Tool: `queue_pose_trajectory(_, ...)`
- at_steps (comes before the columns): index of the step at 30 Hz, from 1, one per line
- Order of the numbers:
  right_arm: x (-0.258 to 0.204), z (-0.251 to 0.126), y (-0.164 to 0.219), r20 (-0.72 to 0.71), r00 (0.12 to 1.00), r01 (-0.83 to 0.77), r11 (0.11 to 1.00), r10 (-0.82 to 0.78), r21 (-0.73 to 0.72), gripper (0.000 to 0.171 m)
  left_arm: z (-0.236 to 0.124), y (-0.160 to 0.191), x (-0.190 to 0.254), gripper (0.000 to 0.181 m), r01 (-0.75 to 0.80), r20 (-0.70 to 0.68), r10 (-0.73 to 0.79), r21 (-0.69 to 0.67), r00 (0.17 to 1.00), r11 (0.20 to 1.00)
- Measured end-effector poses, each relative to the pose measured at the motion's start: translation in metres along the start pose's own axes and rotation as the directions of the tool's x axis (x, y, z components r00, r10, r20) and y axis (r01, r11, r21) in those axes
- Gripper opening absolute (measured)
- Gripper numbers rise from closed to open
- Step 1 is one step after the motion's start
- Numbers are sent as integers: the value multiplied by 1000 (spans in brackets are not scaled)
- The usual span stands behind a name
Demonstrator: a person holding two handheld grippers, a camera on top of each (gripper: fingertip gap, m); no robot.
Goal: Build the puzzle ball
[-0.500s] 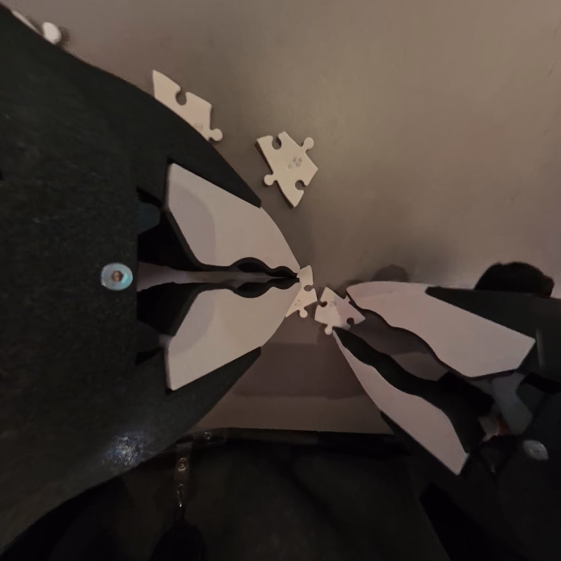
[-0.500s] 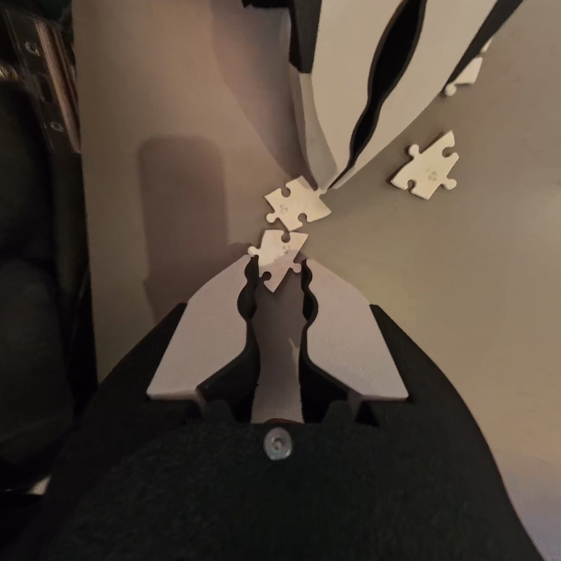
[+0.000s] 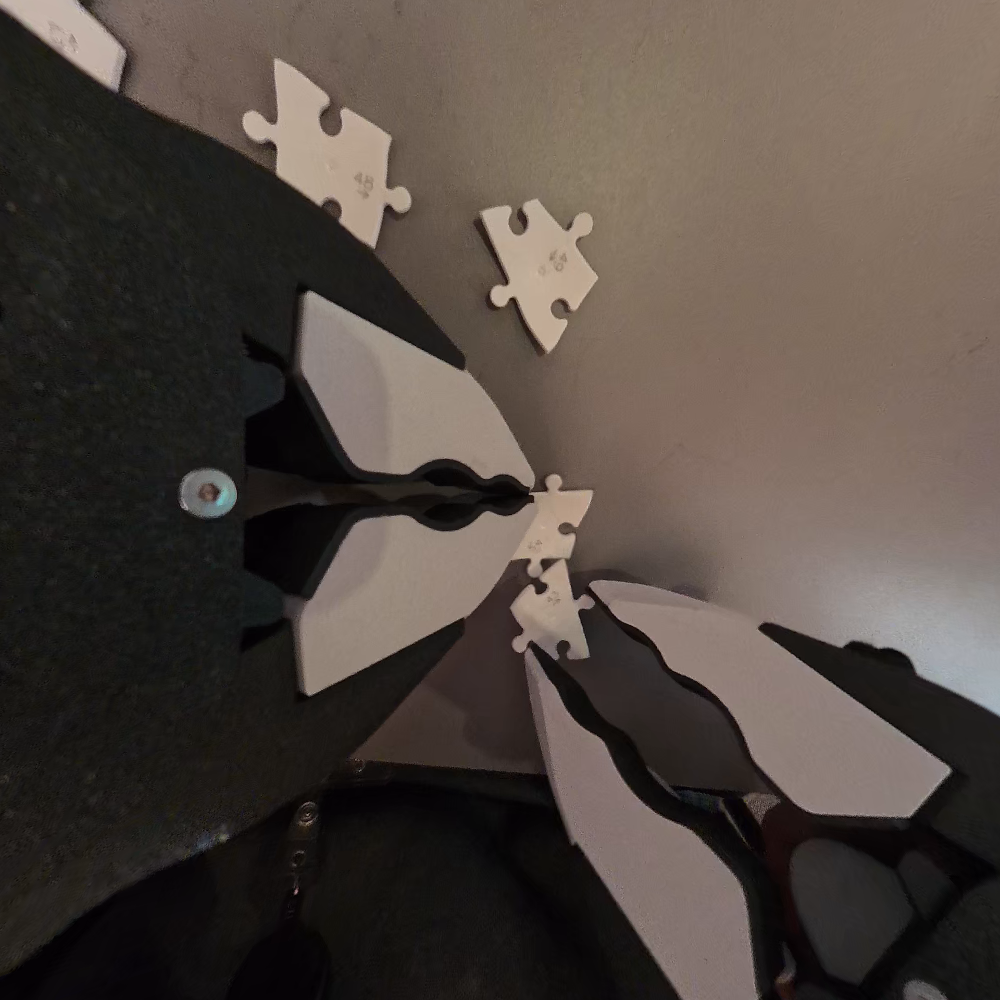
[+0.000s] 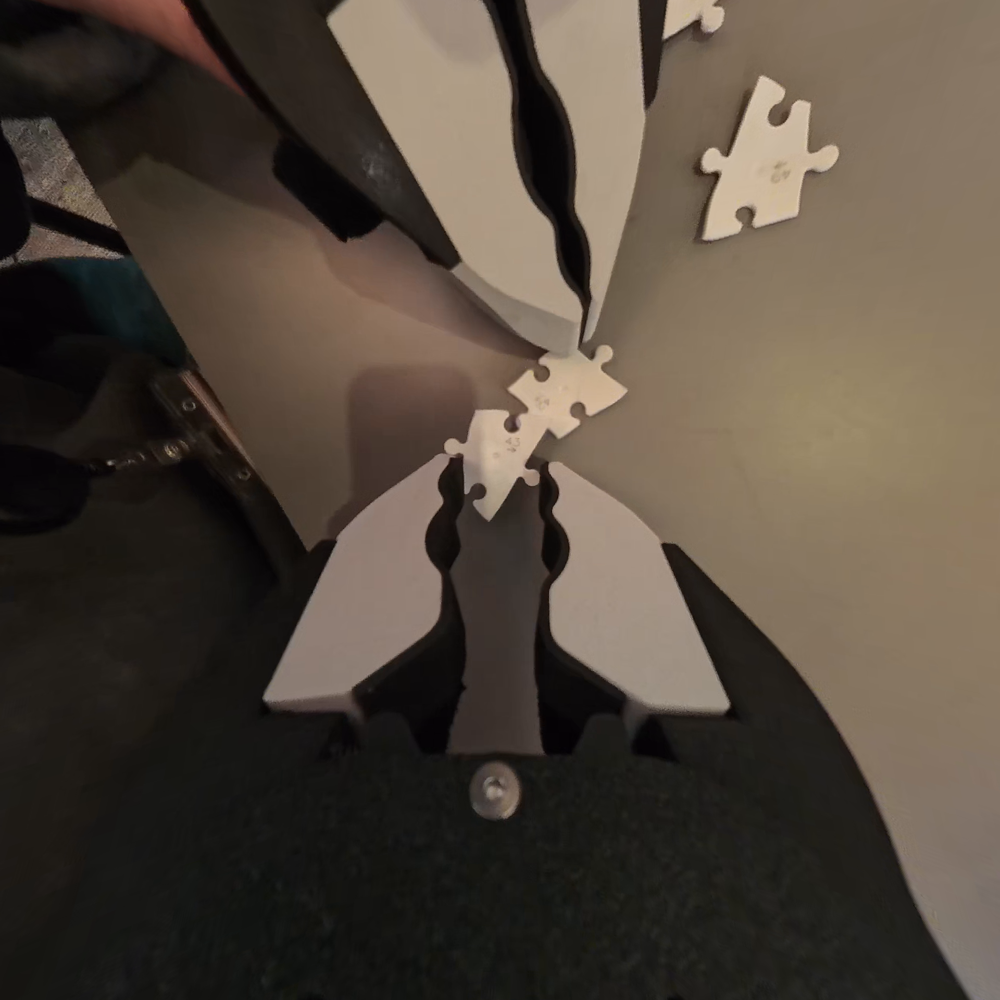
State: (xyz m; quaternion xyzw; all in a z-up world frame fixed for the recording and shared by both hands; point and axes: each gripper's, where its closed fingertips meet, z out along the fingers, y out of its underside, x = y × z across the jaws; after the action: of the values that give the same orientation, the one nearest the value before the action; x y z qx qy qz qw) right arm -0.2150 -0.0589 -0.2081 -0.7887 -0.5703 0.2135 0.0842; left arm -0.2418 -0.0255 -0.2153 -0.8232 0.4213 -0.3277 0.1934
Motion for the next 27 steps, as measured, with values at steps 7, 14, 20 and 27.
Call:
queue_pose_trajectory(7,7,2,6,-81,990,-121,993,119,-18,27,0,3,5,0,2,-3,-2,-7,1000,1000)
queue_pose_trajectory(14,9,3,9,-102,993,-61,994,52,-89,27,3,1,5,0,-4,-4,4,-11,1000,1000)
queue_pose_trajectory(20,10,6,10,-110,992,-73,991,61,-109,27,-1,-2,7,0,4,-8,-4,4,1000,1000)
queue_pose_trajectory(27,10,5,10,-106,990,-106,990,96,-95,27,-6,-18,30,0,77,-119,-65,103,991,992)
